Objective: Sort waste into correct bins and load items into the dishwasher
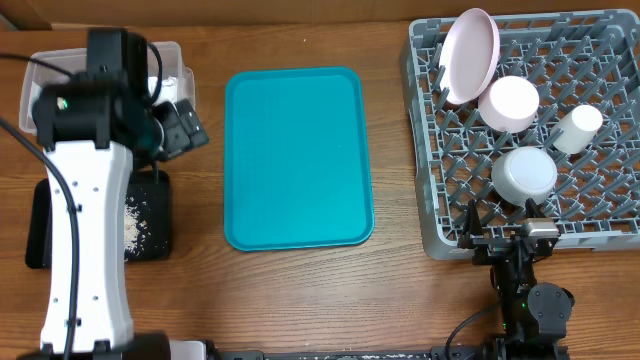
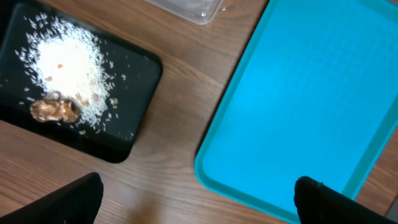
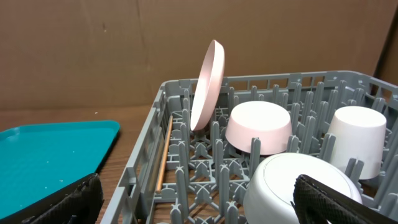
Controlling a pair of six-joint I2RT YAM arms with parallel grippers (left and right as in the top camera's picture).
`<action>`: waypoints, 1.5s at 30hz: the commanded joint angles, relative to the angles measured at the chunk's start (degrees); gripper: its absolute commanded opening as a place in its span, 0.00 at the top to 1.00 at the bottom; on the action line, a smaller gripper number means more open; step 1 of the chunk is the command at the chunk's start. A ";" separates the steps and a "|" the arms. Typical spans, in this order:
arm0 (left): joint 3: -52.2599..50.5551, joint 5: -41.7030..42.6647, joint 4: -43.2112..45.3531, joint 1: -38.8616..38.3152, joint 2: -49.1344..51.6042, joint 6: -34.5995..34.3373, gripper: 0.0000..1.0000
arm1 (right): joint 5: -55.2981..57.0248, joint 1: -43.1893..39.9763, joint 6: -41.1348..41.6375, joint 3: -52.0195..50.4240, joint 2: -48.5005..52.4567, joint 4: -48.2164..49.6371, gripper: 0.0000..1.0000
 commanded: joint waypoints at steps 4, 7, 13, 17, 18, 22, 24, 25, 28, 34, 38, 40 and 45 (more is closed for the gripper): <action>-23.80 7.19 18.60 -1.01 -13.31 8.61 0.00 | 0.52 -0.15 -0.22 -0.59 -0.72 0.35 0.00; -37.79 17.62 33.42 -1.73 -21.66 20.02 0.00 | 0.52 -0.15 -0.22 -0.59 -0.72 0.35 0.00; -62.66 23.04 55.80 -1.75 -37.64 24.37 0.00 | 0.52 -0.15 -0.22 -0.59 -0.72 0.35 0.00; -75.80 23.02 66.84 -1.75 -47.84 24.37 0.00 | 0.55 -0.15 -0.22 -0.59 -0.72 0.35 0.00; -78.90 22.99 69.51 -1.75 -50.66 24.39 0.00 | 0.52 -0.15 -0.22 -0.59 -0.72 0.35 0.00; -87.23 22.82 75.58 -1.75 -59.36 24.37 0.00 | 0.52 -0.15 -0.22 -0.59 -0.72 0.35 0.00; -90.18 22.82 77.96 -1.75 -62.45 24.37 0.00 | 0.52 -0.15 -0.22 -0.59 -0.72 0.35 0.00; -91.62 22.84 79.56 -1.75 -63.73 24.35 0.00 | 0.52 -0.15 -0.22 -0.59 -0.72 0.35 0.00; -96.54 22.82 86.25 -1.75 -67.21 24.35 0.00 | 0.52 -0.15 -0.22 -0.59 -0.72 0.35 0.00; -101.29 19.85 90.53 -1.42 -73.44 24.61 0.00 | 0.52 -0.15 -0.22 -0.59 -0.72 0.35 0.00; -101.29 15.28 89.37 -1.42 -75.76 24.81 0.00 | 0.52 -0.15 -0.22 -0.59 -0.72 0.35 0.00; -101.29 11.72 86.53 -1.42 -76.61 24.81 0.00 | 0.52 -0.15 -0.22 -0.59 -0.72 0.35 0.00; -101.31 5.46 79.21 -1.27 -78.62 25.35 0.00 | 0.52 -0.15 -0.22 -0.59 -0.72 0.35 0.00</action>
